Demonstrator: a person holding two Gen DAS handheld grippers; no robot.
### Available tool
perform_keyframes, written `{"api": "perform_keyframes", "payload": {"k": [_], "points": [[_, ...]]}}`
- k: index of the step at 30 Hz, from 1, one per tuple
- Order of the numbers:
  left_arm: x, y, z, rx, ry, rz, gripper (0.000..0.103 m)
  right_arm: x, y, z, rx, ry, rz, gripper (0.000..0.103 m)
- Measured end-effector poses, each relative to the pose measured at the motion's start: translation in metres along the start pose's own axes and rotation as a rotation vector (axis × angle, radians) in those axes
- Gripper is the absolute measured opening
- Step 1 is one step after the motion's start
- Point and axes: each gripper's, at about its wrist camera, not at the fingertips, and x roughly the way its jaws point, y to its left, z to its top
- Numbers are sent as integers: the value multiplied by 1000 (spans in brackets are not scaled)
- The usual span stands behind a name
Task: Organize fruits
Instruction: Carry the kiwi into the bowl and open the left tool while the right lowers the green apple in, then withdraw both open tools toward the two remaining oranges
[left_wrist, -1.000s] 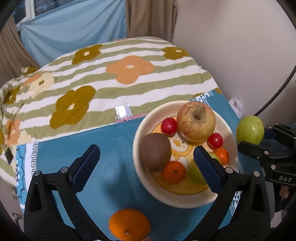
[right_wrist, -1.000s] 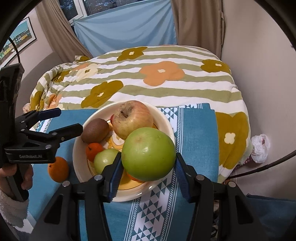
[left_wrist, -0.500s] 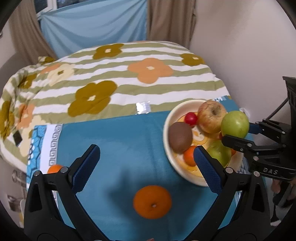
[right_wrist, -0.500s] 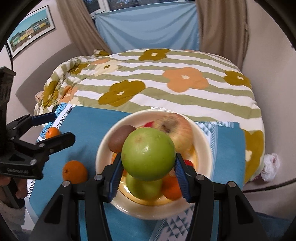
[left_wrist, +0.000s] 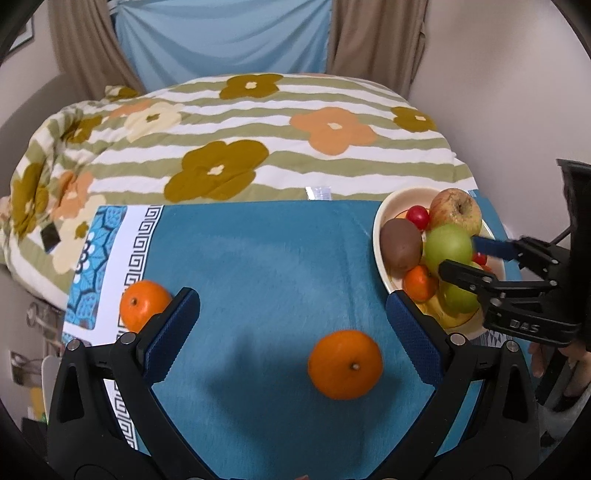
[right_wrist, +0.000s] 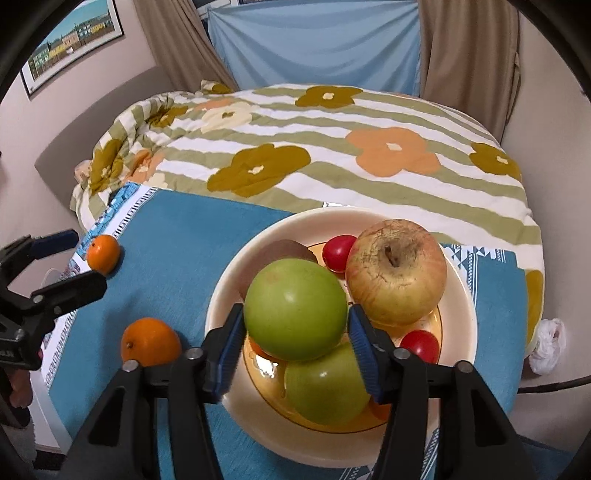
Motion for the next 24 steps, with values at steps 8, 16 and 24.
{"api": "perform_keyframes", "payload": {"k": [8, 16, 24], "points": [[-12, 4, -7, -5, -11, -4, 103, -23, -4, -3, 13, -58, -36, 97], [-40, 9, -7, 1, -58, 0, 103, -45, 0, -5, 27, -94, -42, 97], [-81, 33, -14, -7, -114, 23, 103, -71, 22, -7, 11, -110, -83, 98]]}}
